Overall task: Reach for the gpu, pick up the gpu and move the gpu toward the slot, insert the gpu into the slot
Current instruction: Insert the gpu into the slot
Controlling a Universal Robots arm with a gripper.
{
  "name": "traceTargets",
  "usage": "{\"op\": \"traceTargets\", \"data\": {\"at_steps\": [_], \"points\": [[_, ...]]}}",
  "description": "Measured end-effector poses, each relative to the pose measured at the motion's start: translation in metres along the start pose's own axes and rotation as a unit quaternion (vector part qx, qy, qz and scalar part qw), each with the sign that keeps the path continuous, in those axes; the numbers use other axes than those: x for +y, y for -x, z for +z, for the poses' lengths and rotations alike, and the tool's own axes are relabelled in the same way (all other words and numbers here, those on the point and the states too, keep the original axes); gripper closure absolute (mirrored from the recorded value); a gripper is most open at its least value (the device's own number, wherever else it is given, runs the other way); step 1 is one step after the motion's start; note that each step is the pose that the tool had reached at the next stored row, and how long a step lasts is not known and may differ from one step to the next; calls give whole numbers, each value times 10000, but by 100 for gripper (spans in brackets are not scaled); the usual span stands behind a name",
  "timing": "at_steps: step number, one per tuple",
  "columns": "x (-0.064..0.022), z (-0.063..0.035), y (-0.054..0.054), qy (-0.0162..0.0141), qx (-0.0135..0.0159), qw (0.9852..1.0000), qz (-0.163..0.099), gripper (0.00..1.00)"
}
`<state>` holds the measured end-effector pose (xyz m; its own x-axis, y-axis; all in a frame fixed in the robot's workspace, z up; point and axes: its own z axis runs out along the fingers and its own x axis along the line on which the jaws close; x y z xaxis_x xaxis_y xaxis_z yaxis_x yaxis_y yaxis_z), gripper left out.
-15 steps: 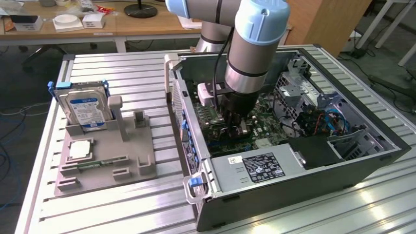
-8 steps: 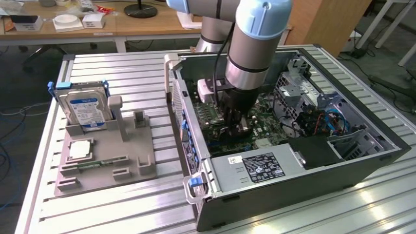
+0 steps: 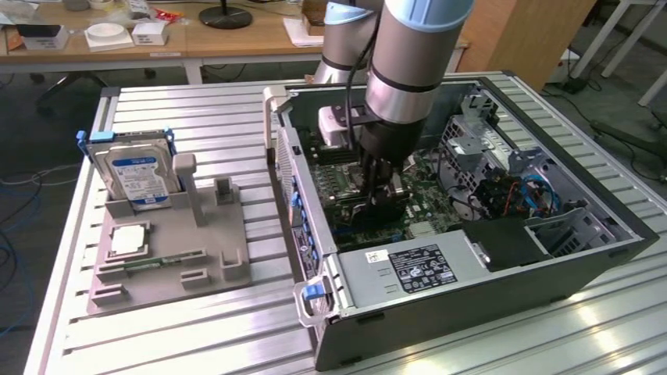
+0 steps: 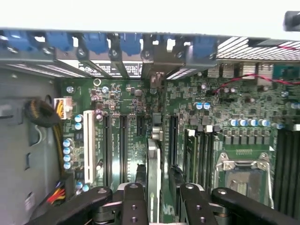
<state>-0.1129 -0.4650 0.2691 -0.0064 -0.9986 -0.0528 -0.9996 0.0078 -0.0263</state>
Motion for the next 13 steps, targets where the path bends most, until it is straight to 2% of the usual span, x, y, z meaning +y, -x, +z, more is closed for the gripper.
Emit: {"op": "traceTargets", "data": {"at_steps": [3, 4, 5, 7, 9, 13], "points": [[0, -6, 1, -3, -1, 10000, 0, 68], [0, -6, 1, -3, 0, 10000, 0, 74], [0, -6, 1, -3, 0, 10000, 0, 74], [0, -7, 1, -3, 0, 10000, 0, 86], [0, -6, 1, -3, 0, 10000, 0, 90], [0, -6, 1, -3, 0, 10000, 0, 90]]}}
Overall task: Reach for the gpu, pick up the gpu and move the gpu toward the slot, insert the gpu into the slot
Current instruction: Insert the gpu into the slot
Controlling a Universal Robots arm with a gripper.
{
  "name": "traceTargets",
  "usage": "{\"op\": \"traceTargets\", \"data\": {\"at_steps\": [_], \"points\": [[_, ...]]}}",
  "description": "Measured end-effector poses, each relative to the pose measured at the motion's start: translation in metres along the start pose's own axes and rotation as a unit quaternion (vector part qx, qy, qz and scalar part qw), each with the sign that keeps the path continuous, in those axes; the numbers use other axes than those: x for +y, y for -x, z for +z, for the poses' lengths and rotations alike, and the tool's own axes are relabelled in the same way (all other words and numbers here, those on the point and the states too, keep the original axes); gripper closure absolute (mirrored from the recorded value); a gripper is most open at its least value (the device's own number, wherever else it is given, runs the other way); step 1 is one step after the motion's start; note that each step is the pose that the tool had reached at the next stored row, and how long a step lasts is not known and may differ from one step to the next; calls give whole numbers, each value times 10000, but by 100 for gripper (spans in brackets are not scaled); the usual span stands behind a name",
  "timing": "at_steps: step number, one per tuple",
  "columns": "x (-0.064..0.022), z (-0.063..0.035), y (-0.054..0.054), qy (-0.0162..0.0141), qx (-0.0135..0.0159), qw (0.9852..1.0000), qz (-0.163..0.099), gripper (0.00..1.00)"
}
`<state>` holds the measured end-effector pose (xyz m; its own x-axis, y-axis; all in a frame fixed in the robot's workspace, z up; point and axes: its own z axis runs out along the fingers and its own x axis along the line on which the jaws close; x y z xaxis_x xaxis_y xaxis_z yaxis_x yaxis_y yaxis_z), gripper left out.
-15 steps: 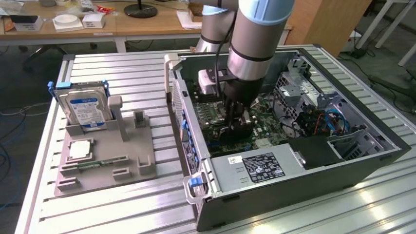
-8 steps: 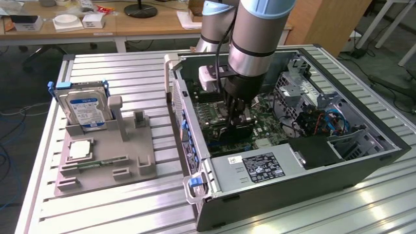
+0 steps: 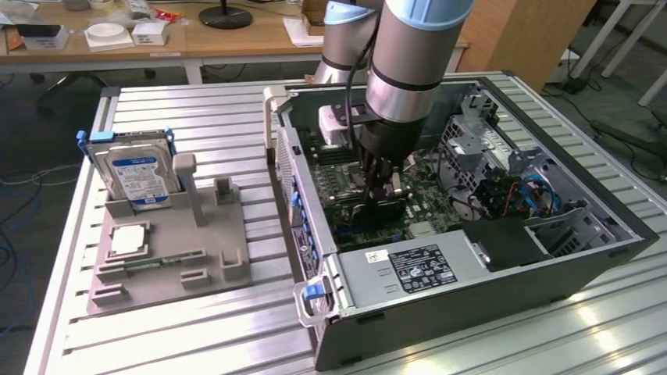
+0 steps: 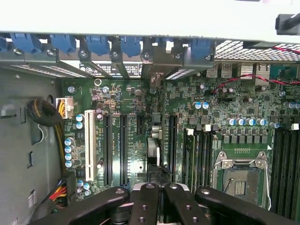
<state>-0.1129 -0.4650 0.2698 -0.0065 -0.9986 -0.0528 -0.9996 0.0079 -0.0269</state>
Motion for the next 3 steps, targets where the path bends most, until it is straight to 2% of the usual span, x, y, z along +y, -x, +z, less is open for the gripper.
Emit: {"op": "traceTargets", "data": {"at_steps": [3], "points": [[0, 0, 0, 0, 0, 10000, 0, 90]]}}
